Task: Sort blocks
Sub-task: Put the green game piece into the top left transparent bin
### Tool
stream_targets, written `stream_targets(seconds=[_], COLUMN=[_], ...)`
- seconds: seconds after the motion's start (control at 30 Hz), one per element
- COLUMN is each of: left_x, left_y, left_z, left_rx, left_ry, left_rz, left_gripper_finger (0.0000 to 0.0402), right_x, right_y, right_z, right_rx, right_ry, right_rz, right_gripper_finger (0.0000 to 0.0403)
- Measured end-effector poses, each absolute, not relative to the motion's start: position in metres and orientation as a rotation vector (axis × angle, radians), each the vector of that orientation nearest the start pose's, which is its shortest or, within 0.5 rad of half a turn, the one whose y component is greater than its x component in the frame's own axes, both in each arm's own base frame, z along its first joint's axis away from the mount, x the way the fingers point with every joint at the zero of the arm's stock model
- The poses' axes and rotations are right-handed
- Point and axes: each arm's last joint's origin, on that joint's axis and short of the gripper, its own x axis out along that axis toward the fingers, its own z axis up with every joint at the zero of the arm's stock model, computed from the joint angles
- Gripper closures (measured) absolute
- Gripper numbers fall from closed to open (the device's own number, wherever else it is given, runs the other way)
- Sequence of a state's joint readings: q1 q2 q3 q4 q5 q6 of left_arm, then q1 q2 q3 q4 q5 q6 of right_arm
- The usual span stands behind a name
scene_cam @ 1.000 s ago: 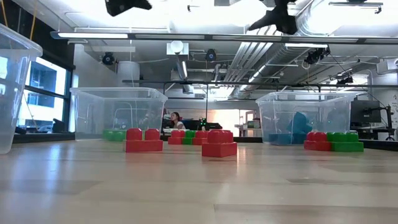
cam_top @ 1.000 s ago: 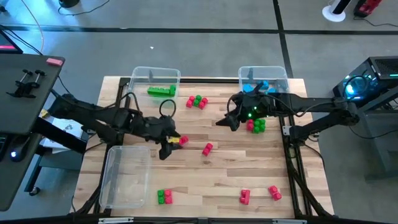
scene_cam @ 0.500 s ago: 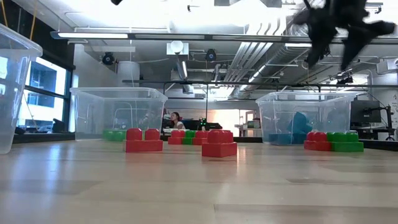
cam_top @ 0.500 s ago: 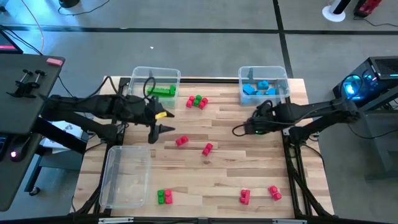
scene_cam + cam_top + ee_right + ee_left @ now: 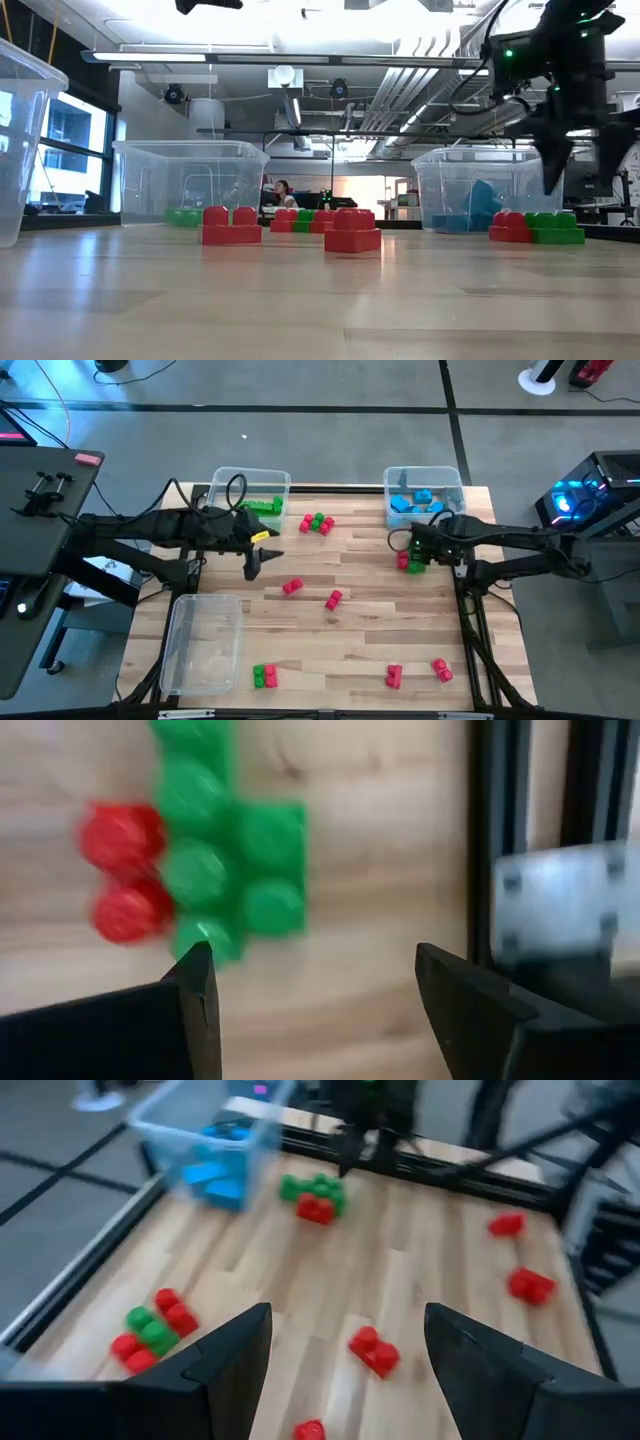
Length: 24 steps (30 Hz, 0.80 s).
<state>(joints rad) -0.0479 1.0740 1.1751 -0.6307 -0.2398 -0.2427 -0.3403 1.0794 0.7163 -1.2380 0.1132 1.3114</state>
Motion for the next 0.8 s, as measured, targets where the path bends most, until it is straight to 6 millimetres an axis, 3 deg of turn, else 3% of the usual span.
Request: stream_targets(seconds=[0.07, 0.33, 0.8], left_x=[0.214, 0.214, 0.216], left_y=[-0.001, 0.003, 0.005], left_z=[0.372, 0.373, 0.379], left_rx=[-0.199, -0.278, -0.145], left_ry=[0.483, 0.42, 0.374], left_rz=[0.312, 0.478, 0.52], left_gripper_finger=[0.0154, 0.0154, 0.0154], right_x=[0.133, 0.135, 0.156], right_y=[-0.058, -0.078, -0.101], right_z=[0.211, 0.207, 0.169], right_rx=[1.078, 1.001, 0.946], right_ry=[1.115, 1.015, 1.186], right_rz=[-1.366, -1.489, -1.561], right_gripper_finger=[0.0194, 0.0242, 0.0258])
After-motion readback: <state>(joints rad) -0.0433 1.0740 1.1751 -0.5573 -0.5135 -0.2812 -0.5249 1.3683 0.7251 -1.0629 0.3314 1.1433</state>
